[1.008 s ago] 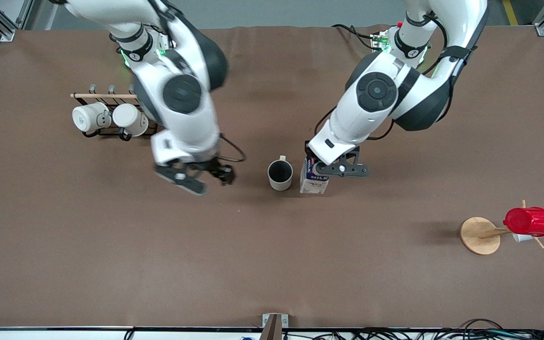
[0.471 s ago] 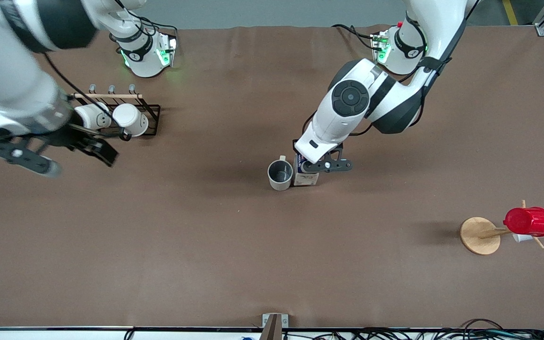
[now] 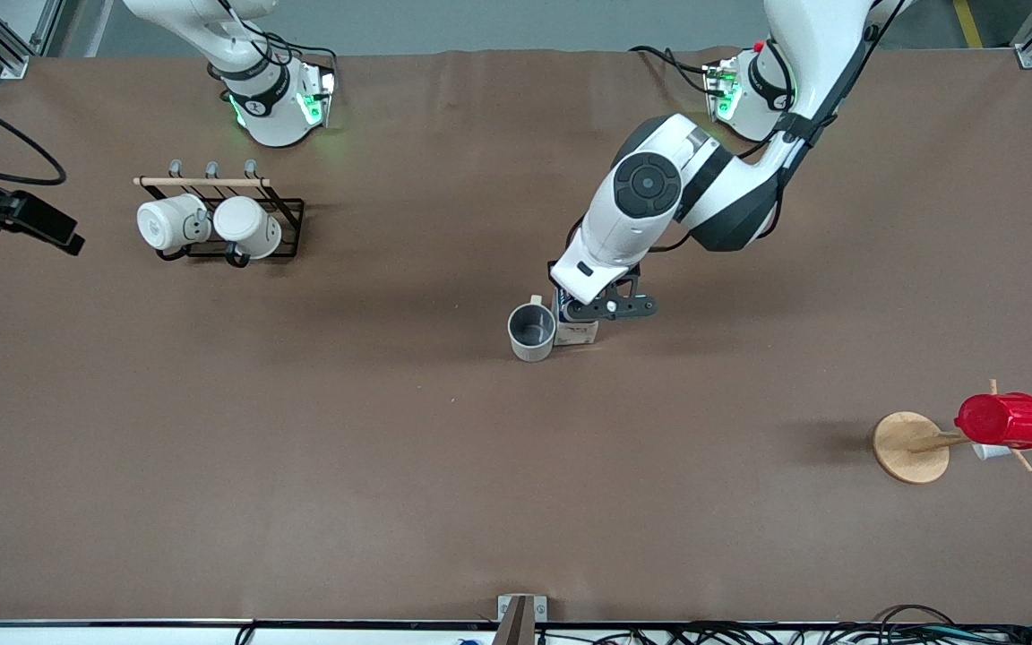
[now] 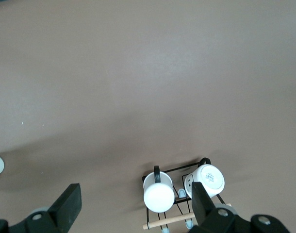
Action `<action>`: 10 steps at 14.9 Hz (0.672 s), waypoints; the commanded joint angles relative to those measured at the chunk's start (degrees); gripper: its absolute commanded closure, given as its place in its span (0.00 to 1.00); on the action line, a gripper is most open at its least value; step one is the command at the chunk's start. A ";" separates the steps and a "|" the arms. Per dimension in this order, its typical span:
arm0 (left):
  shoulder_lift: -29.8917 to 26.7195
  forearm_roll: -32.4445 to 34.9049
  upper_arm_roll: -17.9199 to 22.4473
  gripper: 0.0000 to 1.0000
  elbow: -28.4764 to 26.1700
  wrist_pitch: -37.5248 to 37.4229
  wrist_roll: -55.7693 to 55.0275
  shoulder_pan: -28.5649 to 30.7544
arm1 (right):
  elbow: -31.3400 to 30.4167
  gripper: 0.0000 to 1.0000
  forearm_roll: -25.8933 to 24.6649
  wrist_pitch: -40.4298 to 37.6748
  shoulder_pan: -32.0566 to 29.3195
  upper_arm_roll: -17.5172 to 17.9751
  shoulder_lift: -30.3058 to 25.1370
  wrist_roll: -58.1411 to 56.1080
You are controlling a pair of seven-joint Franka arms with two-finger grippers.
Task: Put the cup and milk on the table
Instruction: 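Set the milk carton down beside the mug with the left gripper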
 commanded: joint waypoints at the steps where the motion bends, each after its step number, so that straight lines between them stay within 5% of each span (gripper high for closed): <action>1: -0.64 1.39 0.21 0.52 -0.26 1.54 -1.19 -0.07 | -3.16 0.00 3.21 3.10 0.08 -1.29 -1.27 -0.98; 5: 0.07 1.39 0.56 0.00 1.41 1.81 -0.84 0.46 | -3.17 0.00 4.01 3.64 -1.32 -1.74 -1.09 -2.30; 10: -0.98 9.80 1.53 0.00 4.31 -0.47 -0.84 1.07 | -3.17 0.00 4.01 3.55 -1.15 -1.92 -1.09 -5.03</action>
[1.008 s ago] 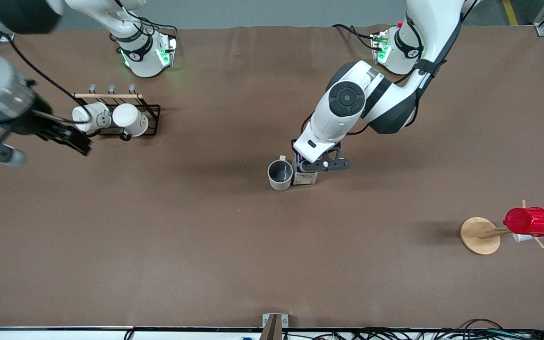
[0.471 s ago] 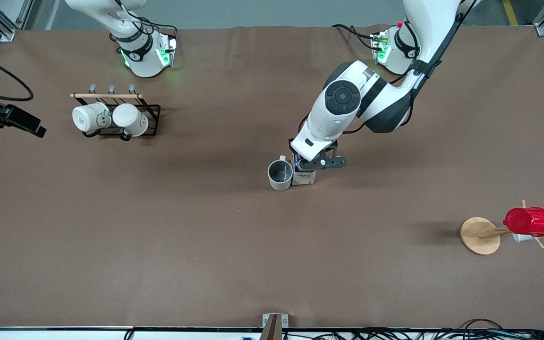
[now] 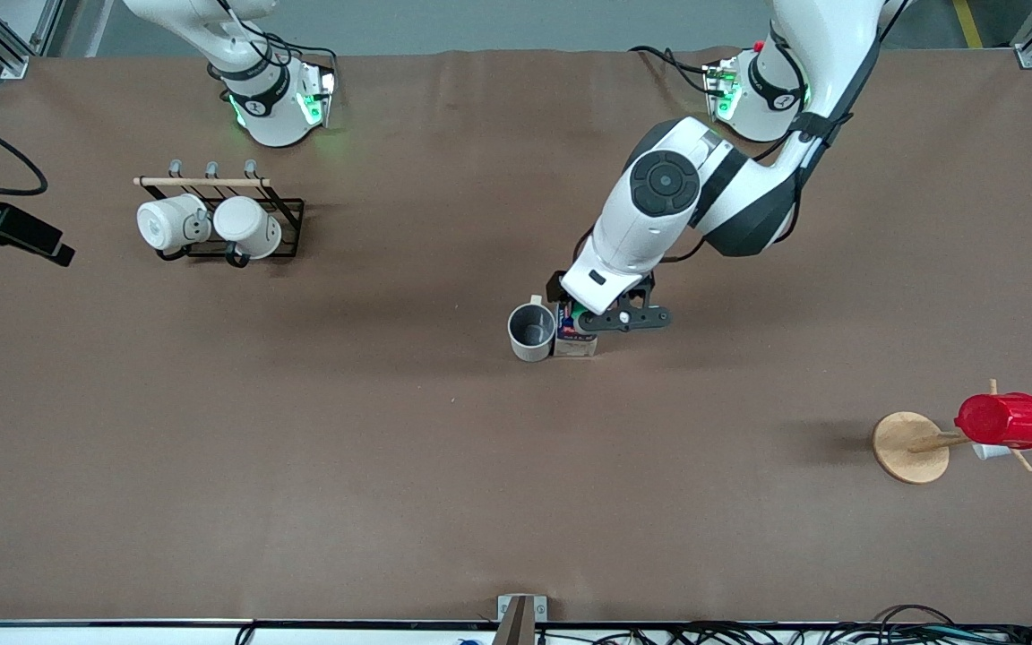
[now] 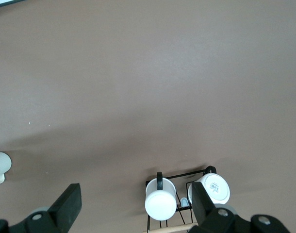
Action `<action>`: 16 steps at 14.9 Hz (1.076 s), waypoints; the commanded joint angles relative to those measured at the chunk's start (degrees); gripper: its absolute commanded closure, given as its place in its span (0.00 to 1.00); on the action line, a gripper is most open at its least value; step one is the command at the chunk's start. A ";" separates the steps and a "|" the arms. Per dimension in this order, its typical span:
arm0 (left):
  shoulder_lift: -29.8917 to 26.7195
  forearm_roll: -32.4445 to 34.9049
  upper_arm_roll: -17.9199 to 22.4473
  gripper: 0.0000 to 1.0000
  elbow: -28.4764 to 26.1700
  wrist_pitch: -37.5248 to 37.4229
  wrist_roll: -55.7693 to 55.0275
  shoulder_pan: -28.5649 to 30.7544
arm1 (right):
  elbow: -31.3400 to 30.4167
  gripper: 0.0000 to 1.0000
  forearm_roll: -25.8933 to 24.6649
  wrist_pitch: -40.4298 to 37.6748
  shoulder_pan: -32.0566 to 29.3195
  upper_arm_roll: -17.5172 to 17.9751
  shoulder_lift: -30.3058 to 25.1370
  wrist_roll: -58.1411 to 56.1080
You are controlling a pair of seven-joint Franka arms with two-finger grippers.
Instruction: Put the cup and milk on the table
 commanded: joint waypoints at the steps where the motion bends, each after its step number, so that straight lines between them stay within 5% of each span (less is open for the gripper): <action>1: -1.22 7.04 0.22 0.00 3.14 -4.25 -0.50 1.15 | -1.31 0.00 1.36 0.43 -0.35 0.07 -1.13 -1.06; 6: -4.10 9.18 0.05 0.00 12.03 -17.79 6.97 9.75 | -1.31 0.00 1.36 0.08 -0.27 0.07 -1.13 -1.15; 13: -18.26 -2.94 -1.10 0.00 12.04 -30.63 25.86 26.81 | -1.31 0.00 1.36 -0.10 -0.27 0.07 -1.13 -1.24; 16: -21.08 -3.66 0.38 0.00 11.60 -33.97 27.80 25.62 | -1.31 0.00 1.36 -0.18 -0.27 0.07 -1.13 -1.24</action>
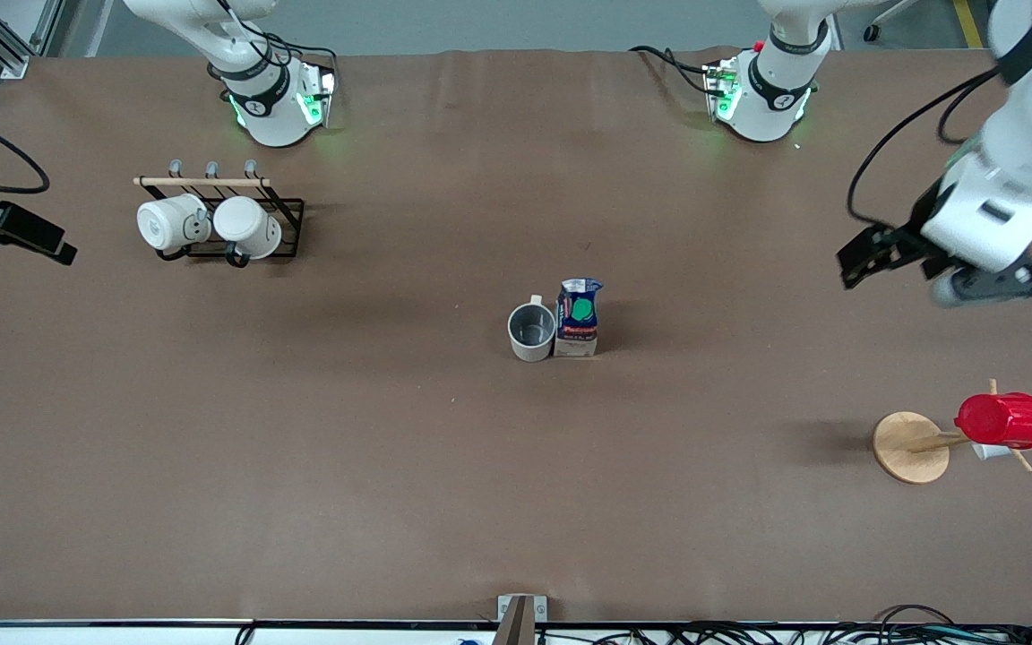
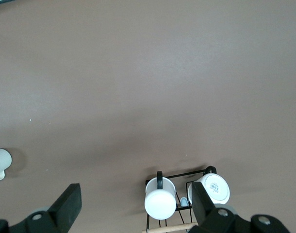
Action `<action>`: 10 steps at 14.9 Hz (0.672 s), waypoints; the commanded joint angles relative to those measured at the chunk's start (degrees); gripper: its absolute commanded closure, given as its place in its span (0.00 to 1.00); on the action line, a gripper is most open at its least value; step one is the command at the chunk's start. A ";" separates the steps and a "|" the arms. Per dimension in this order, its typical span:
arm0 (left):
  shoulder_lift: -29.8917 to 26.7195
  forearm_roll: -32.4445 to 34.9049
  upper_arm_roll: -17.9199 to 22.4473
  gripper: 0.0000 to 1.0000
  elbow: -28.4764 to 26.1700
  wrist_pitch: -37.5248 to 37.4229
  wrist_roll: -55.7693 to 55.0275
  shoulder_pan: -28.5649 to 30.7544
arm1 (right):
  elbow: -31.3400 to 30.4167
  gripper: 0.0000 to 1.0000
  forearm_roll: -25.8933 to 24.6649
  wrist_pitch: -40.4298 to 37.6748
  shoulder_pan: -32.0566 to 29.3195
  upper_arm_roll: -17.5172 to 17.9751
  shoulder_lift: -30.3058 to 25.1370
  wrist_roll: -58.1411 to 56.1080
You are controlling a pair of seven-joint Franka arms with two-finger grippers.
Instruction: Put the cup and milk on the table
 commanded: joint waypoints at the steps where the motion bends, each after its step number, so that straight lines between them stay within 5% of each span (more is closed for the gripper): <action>1: -3.14 -0.93 4.39 0.00 -1.99 -1.59 1.17 -5.38 | -1.28 0.00 1.14 -0.01 -0.29 0.04 -1.13 -0.54; 6: -7.70 -4.44 19.79 0.00 -4.00 -6.43 8.28 -16.04 | -1.28 0.00 1.14 -0.09 -0.29 0.04 -1.13 -0.54; 10: -10.44 -4.62 20.24 0.00 -6.13 -6.43 9.26 -15.61 | -1.28 0.00 1.14 -0.09 -0.29 0.04 -1.13 -0.54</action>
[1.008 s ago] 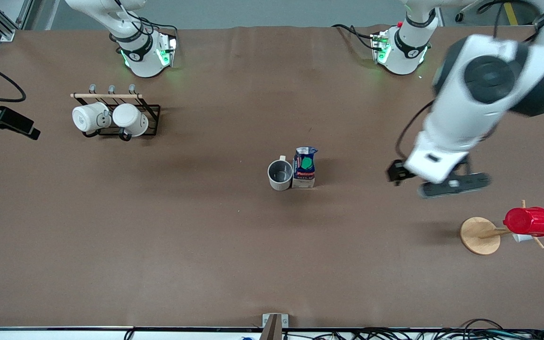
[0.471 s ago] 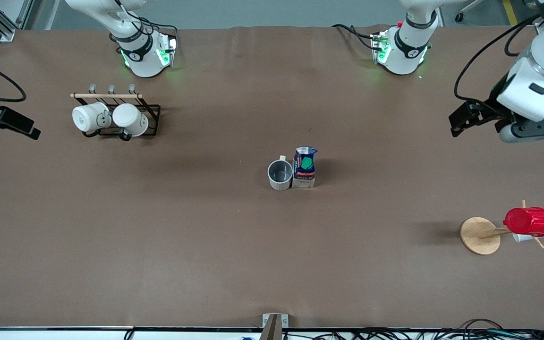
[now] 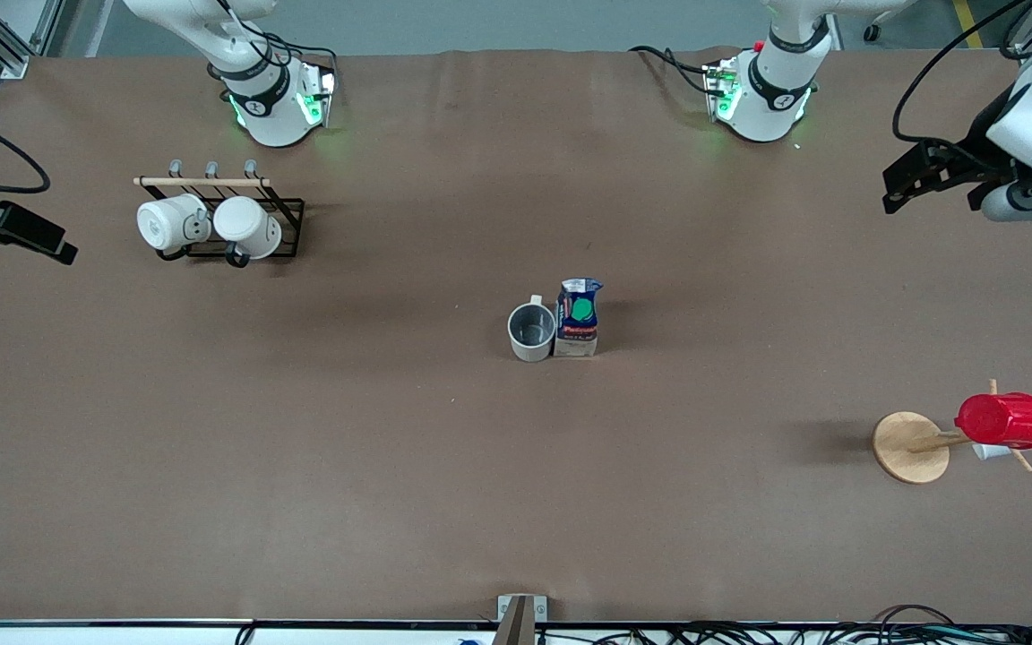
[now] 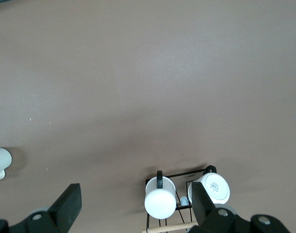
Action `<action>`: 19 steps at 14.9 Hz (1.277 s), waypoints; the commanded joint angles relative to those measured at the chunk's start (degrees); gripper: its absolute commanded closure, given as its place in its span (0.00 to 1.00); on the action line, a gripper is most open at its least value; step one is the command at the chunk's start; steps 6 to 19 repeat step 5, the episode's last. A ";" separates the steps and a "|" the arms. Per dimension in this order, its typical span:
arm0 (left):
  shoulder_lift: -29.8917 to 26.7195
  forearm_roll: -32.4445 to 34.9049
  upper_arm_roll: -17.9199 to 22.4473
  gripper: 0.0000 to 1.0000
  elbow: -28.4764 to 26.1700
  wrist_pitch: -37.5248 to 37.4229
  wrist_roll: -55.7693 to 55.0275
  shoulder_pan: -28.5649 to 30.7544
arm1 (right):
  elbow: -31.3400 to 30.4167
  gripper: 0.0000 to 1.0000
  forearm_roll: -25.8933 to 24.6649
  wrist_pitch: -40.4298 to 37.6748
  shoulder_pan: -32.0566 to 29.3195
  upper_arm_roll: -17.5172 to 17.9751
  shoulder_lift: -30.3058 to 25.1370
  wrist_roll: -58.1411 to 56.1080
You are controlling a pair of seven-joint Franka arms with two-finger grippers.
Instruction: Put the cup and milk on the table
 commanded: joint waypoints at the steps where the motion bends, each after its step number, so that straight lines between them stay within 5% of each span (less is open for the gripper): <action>1: -2.71 -0.60 0.34 0.00 -1.88 0.04 0.71 0.01 | -1.27 0.00 1.08 -0.03 -0.29 0.04 -1.13 -0.61; 19: -0.61 0.10 0.43 0.00 1.11 0.30 0.71 0.27 | -1.27 0.00 1.08 -0.82 -0.29 0.04 -1.30 -2.18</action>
